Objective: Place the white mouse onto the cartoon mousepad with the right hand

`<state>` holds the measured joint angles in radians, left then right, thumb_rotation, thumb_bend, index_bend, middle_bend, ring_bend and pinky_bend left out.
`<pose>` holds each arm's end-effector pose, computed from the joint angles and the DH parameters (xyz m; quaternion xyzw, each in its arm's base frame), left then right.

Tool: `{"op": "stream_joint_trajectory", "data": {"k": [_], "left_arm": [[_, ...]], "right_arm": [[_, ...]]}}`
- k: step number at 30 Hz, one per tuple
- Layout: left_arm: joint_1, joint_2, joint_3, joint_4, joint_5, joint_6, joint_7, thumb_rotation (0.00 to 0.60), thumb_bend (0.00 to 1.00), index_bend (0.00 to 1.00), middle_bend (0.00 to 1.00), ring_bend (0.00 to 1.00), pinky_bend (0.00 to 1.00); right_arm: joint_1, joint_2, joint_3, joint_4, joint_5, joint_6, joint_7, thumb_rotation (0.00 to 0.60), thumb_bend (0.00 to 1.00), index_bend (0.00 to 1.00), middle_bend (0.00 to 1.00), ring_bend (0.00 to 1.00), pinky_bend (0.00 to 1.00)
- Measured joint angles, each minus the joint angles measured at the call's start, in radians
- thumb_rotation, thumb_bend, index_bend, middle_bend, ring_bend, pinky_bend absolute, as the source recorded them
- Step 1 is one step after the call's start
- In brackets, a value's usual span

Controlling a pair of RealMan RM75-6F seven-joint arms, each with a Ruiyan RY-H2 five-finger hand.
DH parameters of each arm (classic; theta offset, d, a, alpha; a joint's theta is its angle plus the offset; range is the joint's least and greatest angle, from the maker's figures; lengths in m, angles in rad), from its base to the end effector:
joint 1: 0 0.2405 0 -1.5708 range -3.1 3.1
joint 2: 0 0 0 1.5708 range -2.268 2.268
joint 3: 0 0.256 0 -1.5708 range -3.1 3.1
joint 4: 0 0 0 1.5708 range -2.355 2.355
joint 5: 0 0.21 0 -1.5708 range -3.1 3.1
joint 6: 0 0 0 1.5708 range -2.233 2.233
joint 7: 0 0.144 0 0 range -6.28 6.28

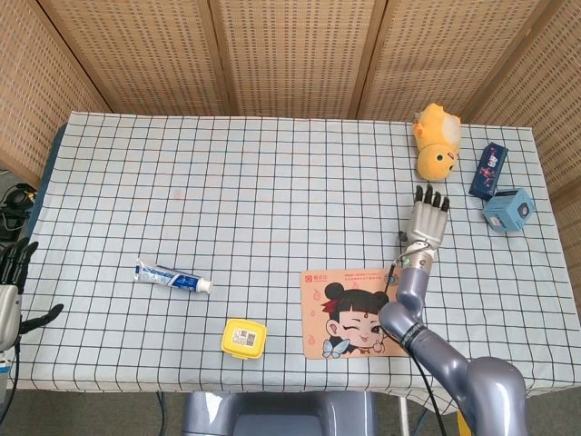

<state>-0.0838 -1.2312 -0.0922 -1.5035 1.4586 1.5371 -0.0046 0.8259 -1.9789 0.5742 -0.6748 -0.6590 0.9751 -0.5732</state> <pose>-0.3218 0.1896 0.1481 -0.5571 -0.3739 -0.4118 0.6166 -0.2352 -0.4321 -0.0215 0.4887 -0.4910 0.2731 0.6675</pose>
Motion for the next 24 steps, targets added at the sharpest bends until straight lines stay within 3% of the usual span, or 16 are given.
{"op": "stream_joint_trajectory", "data": {"k": [6, 10, 14, 19, 24], "left_arm": [[0.001, -0.004, -0.002, 0.01, -0.007, -0.002, 0.001, 0.6, 0.03, 0.0, 0.0, 0.0, 0.0], [0.002, -0.006, -0.002, 0.012, -0.008, -0.001, 0.007, 0.6, 0.03, 0.0, 0.0, 0.0, 0.0], [0.001, -0.01, -0.001, 0.014, -0.009, -0.003, 0.014, 0.6, 0.03, 0.0, 0.0, 0.0, 0.0], [0.001, -0.013, -0.001, 0.014, -0.003, 0.004, 0.019, 0.6, 0.03, 0.0, 0.0, 0.0, 0.0], [-0.001, -0.017, 0.001, 0.017, -0.001, -0.001, 0.024, 0.6, 0.03, 0.0, 0.0, 0.0, 0.0]], "right_arm": [[-0.098, 0.12, -0.078, -0.278, -0.154, 0.044, 0.134, 0.6, 0.29, 0.04, 0.0, 0.0, 0.0], [-0.191, 0.251, -0.161, -0.481, -0.3, 0.096, 0.233, 0.6, 0.29, 0.06, 0.0, 0.0, 0.0], [-0.277, 0.386, -0.249, -0.61, -0.426, 0.141, 0.308, 0.6, 0.29, 0.11, 0.01, 0.0, 0.0], [-0.331, 0.509, -0.341, -0.64, -0.532, 0.16, 0.348, 0.6, 0.24, 0.19, 0.1, 0.0, 0.01], [-0.337, 0.544, -0.382, -0.588, -0.582, 0.135, 0.375, 0.6, 0.19, 0.21, 0.15, 0.01, 0.05]]}}
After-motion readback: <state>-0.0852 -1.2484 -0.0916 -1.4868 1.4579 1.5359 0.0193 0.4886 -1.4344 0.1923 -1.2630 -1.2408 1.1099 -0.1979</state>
